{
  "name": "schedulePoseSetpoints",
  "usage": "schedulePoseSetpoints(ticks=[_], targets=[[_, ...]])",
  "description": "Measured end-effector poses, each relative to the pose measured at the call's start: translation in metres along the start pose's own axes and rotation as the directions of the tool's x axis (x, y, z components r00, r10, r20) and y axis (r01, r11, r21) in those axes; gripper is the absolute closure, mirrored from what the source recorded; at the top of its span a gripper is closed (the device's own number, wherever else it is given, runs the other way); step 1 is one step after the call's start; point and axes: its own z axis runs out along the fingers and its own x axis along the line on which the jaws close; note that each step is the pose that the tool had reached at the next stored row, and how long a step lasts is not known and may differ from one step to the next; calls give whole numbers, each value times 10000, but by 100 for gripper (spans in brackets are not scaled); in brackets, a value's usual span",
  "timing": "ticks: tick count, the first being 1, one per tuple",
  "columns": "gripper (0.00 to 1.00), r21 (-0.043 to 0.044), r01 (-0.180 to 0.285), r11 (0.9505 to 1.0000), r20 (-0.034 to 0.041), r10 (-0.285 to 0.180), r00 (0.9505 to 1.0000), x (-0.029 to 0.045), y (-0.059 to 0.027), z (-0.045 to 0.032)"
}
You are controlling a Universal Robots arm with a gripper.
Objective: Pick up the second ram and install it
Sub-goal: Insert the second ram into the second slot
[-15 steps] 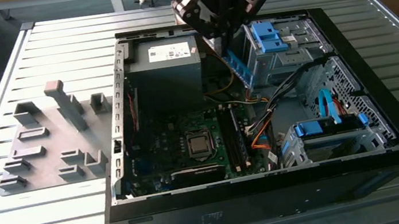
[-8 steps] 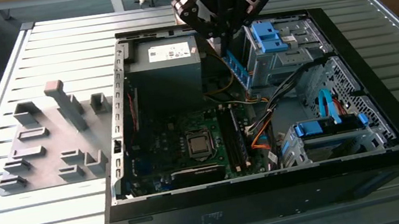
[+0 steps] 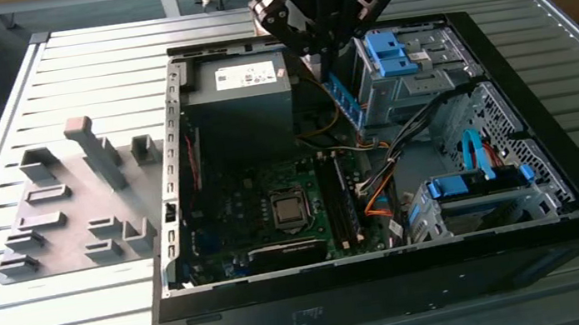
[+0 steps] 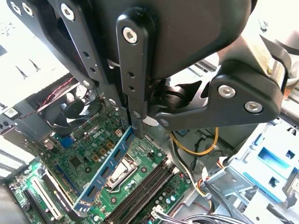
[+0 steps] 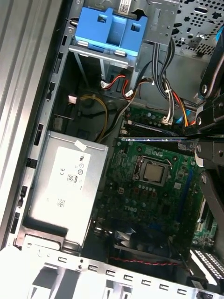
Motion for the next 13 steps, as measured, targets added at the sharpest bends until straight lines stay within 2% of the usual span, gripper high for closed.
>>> schedulePoseSetpoints(ticks=[4, 7, 13], targets=[[86, 2, -80, 10000, 0, 80, 10000, -36, -9, 3], [86, 7, -469, 9989, 4, 469, 9989, -38, -8, 8], [86, 19, -1391, 9903, 13, 1391, 9903, -38, -8, 19]])
